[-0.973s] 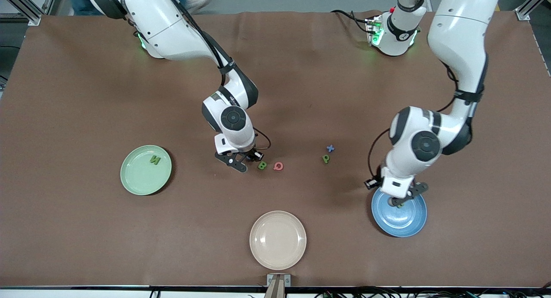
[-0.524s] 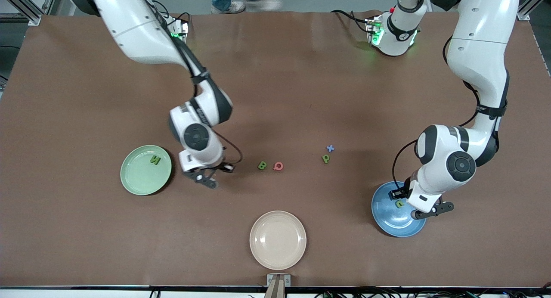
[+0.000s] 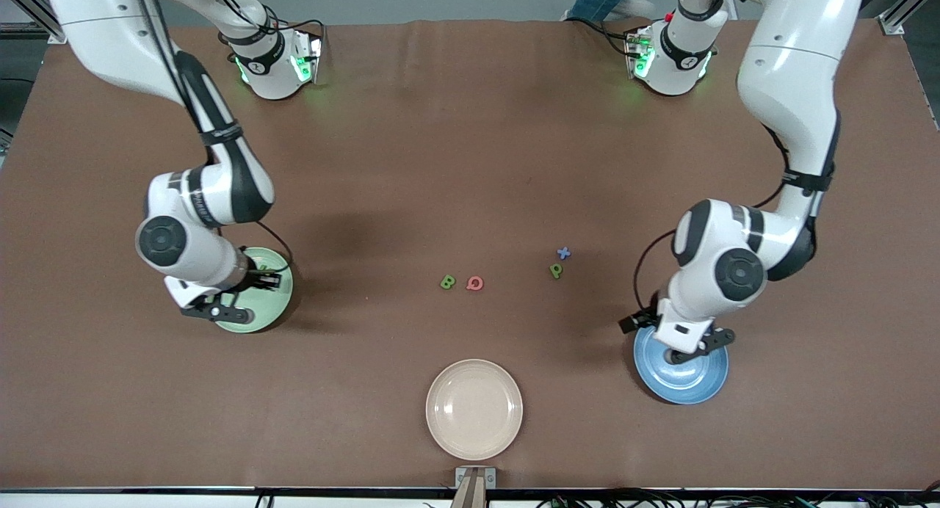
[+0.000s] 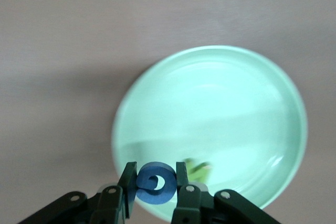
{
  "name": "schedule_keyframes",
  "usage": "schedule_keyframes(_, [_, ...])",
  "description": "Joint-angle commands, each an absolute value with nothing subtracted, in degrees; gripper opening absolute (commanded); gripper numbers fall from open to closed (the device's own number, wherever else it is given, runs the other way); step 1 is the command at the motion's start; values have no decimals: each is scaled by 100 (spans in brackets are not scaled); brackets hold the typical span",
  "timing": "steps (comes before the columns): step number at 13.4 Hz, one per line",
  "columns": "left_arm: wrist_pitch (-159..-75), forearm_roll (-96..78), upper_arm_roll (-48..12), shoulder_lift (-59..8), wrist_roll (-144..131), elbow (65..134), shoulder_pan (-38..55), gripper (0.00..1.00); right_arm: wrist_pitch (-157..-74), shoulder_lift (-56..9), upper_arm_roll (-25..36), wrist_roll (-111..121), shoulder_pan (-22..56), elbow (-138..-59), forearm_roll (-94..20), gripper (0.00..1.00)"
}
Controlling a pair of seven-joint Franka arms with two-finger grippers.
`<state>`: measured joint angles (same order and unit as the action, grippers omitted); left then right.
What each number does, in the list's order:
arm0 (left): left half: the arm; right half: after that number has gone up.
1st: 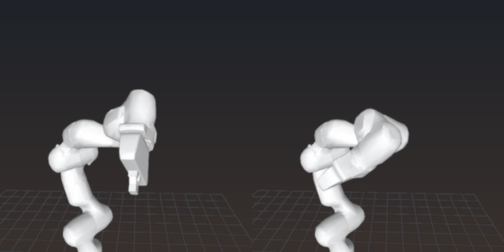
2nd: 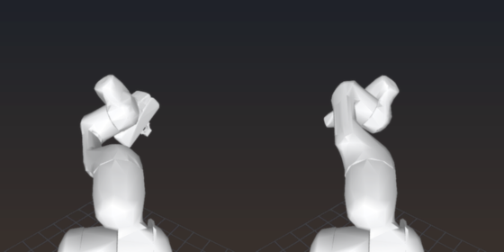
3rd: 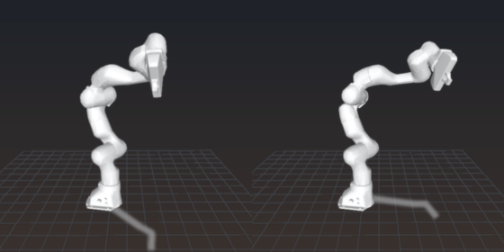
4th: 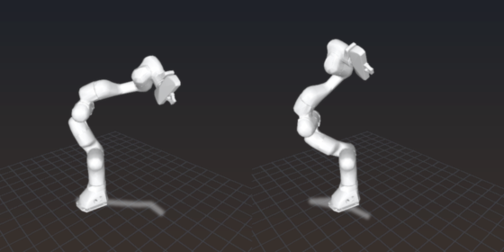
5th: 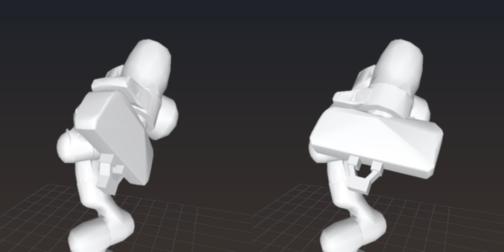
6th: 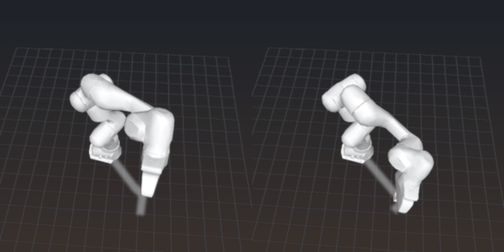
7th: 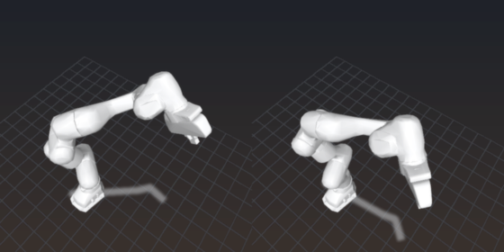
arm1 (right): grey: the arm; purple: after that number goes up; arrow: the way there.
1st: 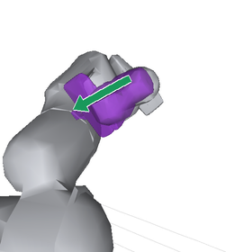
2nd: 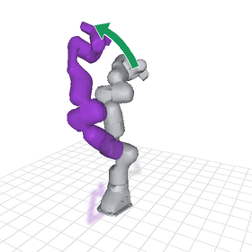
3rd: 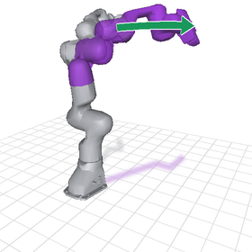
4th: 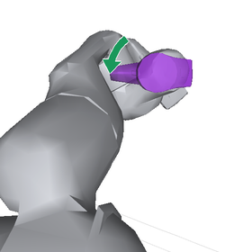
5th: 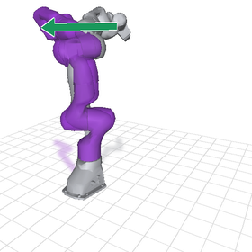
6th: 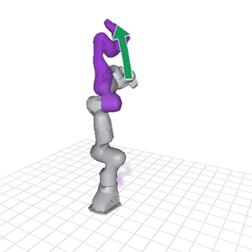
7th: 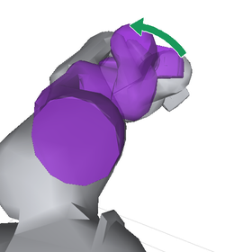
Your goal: Sort upper and lower case letters into plates
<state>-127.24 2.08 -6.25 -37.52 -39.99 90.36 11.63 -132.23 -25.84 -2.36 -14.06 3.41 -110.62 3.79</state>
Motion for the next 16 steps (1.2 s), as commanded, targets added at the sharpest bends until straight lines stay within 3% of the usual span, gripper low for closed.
schedule_keyframes(1, [-12665, 290, -571, -3691, -5032, 9211, 1747, 98, -13631, -2382, -369, -775, -122, -11619, 457, 1])
schedule_keyframes(7, [-13490, 299, -571, -3463, -6907, 10308, 2285, 92, -14290, -2592, -360, -334, -440, -11882, 457, 2])
schedule_keyframes(8, [-13509, 299, -571, -3480, -6917, 10344, 2329, 85, -14308, -2654, -360, -334, -405, -11874, 457, 5])
schedule_keyframes(9, [-13517, 308, -571, -3507, -6908, 10327, 2329, 78, -14309, -2672, -360, -334, -404, -11865, 457, 28])
schedule_keyframes(10, [-13518, 308, -571, -3516, -6847, 10310, 2364, 75, -14309, -2672, -360, -334, -404, -11857, 457, 98])
schedule_keyframes(13, [-13736, 316, -580, -3568, -6803, 10274, 2513, 69, -14081, -2541, -422, -692, -204, -11760, 405, 100])
schedule_keyframes(16, [-13974, 395, -571, -3717, -6602, 10292, 2602, 58, -13204, -2505, -413, -2709, 796, -11103, 404, 100])
